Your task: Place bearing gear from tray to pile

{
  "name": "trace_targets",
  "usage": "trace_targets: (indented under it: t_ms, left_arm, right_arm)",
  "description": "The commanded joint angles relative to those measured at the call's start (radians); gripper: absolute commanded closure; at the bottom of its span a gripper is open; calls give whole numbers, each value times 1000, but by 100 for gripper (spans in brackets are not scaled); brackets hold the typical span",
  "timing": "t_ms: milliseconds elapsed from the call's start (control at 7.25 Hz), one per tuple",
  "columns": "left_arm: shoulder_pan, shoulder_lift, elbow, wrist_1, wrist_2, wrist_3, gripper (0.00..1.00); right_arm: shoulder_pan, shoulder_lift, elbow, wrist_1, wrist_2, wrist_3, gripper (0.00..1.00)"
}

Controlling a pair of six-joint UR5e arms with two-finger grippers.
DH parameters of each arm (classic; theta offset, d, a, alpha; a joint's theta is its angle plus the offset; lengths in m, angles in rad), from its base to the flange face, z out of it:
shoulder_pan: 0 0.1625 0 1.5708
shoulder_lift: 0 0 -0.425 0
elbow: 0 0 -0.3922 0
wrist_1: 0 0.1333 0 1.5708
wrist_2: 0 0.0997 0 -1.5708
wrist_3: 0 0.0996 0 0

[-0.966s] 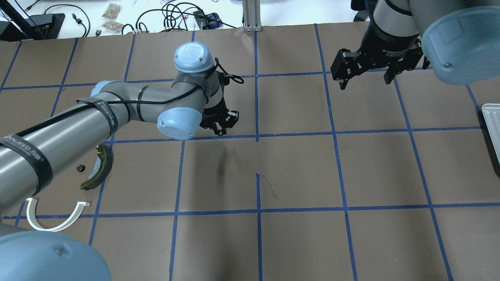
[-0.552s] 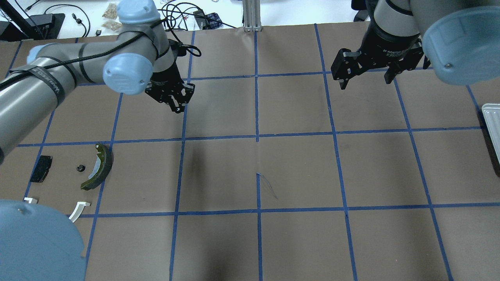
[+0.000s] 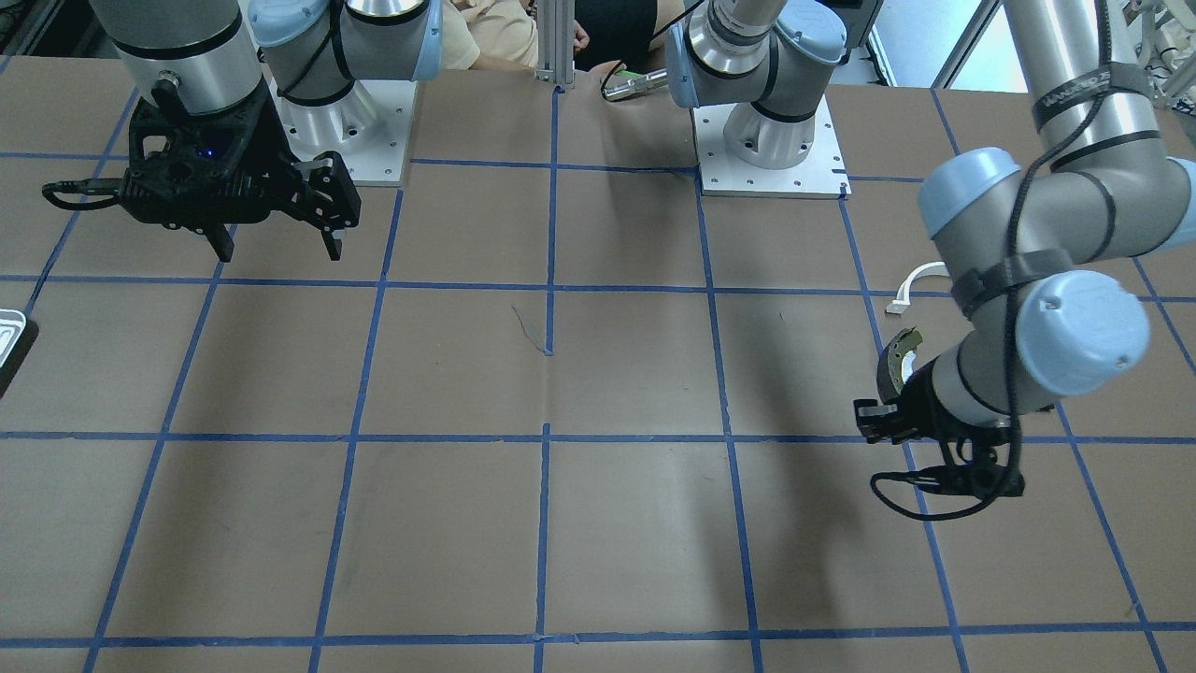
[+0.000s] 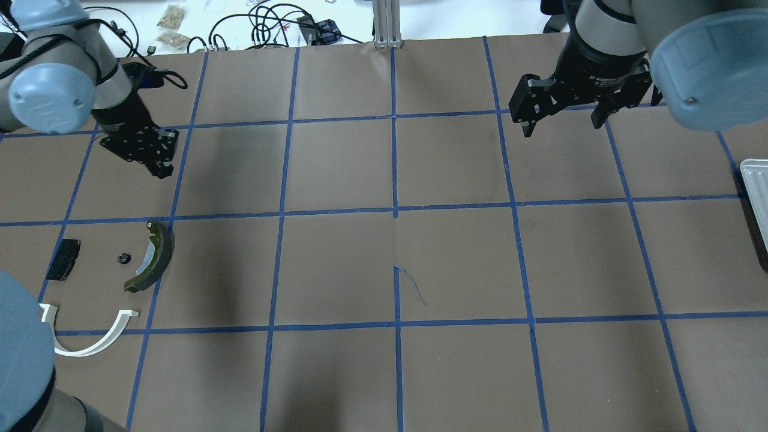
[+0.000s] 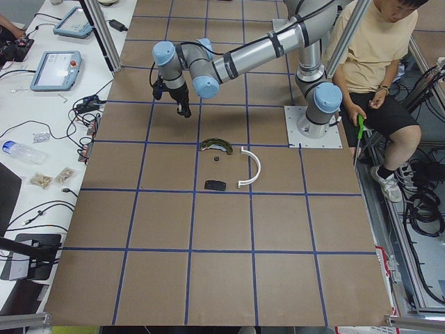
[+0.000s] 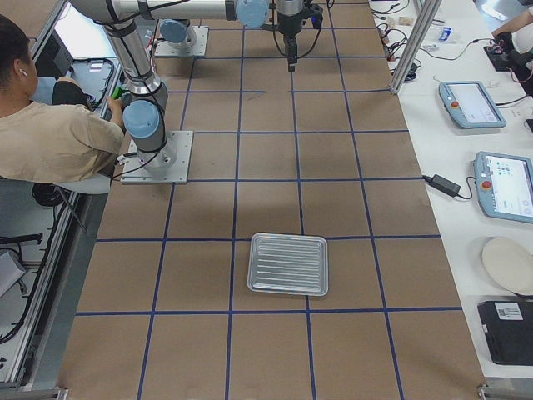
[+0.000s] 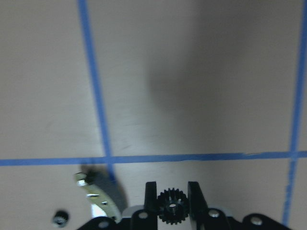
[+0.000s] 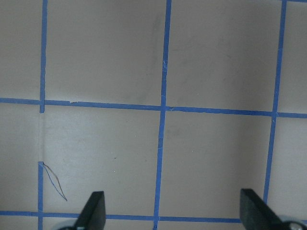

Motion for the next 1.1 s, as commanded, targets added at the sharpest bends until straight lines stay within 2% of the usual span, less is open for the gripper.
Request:
trace_targets:
  t_ms: [0,276,552,690,966]
  left_arm:
    - [188,-11,-16,14,42,184,100]
    - [238,-31,-76,57,39,243,100]
    - [239,-34,-209,255,42,254,100]
    - [242,-22,-274,299,42,260,100]
    - [242,-10,-309,306,45,262,100]
  right_arm:
    - [0,0,1,0,0,0,0]
    - [0,0,1,0,0,0,0]
    - [2,0,1,0,0,0,0]
    - [2,0,1,0,0,0,0]
    - [2,0,1,-1,0,0,0]
